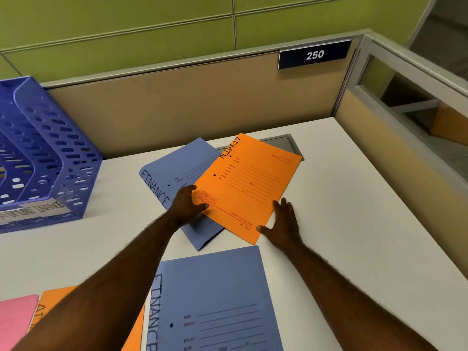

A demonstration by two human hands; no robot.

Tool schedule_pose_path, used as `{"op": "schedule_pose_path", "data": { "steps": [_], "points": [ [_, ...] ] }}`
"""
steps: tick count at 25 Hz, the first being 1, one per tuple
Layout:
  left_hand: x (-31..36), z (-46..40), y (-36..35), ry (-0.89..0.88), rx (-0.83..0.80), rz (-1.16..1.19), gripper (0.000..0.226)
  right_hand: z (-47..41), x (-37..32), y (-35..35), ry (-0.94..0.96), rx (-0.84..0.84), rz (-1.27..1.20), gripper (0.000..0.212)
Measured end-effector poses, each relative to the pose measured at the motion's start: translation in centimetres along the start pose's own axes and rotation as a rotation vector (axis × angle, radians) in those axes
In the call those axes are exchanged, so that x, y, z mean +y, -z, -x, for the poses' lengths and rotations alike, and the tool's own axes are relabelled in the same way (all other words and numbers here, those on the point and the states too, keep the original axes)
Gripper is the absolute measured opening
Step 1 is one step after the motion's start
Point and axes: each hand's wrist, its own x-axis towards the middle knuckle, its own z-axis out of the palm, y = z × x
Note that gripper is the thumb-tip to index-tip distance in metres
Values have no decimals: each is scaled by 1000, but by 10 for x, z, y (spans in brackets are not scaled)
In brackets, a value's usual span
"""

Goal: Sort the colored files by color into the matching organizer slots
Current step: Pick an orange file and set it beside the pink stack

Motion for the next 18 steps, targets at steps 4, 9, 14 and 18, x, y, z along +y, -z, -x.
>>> {"op": "schedule_pose_path", "data": {
  "steps": [4, 9, 14, 18],
  "points": [
    [4, -14, -3, 12, -16, -6, 75, -6, 6, -4, 6, -12, 75, 100],
    [5, -23, -2, 27, 80, -15, 61, -9, 6, -6, 11, -20, 101, 101],
    [10, -23, 18, -47, 120, 92, 32, -9, 6, -5, 8, -33, 114, 100],
    [12, -9, 25, -55, 152, 305, 24, -4, 4, -1, 21, -39, 67, 97]
  ]
}}
